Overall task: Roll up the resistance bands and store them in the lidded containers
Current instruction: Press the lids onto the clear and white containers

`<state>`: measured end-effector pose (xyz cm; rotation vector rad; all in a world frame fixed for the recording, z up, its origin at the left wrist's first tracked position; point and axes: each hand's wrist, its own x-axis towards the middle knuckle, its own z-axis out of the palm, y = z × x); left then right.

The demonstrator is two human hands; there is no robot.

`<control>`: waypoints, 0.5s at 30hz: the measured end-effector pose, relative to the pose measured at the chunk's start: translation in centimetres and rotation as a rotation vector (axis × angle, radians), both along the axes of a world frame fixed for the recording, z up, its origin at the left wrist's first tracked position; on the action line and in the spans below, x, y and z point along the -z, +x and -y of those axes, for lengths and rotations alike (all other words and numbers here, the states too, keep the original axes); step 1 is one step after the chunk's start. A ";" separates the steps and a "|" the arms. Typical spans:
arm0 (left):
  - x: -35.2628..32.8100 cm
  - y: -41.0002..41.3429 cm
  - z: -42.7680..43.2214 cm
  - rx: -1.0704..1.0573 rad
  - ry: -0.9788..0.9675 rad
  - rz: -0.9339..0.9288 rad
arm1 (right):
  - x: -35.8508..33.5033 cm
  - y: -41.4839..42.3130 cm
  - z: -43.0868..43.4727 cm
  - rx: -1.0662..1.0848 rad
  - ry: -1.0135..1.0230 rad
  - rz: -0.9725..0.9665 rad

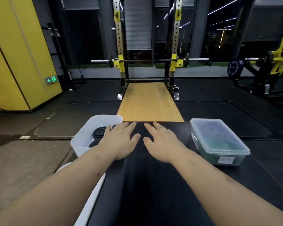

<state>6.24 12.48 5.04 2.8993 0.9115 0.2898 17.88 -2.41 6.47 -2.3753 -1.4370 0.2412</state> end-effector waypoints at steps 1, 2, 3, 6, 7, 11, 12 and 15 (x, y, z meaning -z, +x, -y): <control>0.3 -1.2 -1.2 -0.011 0.007 0.006 | 0.2 -1.0 -1.2 -0.017 -0.006 -0.022; 0.6 -2.3 -2.3 -0.025 0.019 0.007 | 0.4 -2.0 -2.3 -0.031 -0.016 -0.043; 0.9 -3.1 -3.2 -0.044 0.029 0.006 | 0.6 -2.8 -3.1 -0.041 -0.024 -0.057; 1.6 -5.8 -5.8 -0.127 0.007 -0.001 | 1.4 -5.4 -6.1 -0.079 -0.041 -0.083; 1.8 -6.7 -6.5 -0.154 0.001 -0.004 | 1.7 -6.1 -7.2 -0.093 -0.044 -0.087; 3.1 -9.1 -9.0 -0.226 0.019 -0.047 | 3.0 -8.2 -10.6 -0.123 -0.059 -0.098; 3.5 -9.5 -9.6 -0.240 0.013 -0.049 | 3.3 -8.5 -11.3 -0.123 -0.064 -0.095; 4.5 -10.7 -11.6 -0.297 -0.006 -0.068 | 4.2 -8.9 -13.1 -0.116 -0.065 -0.098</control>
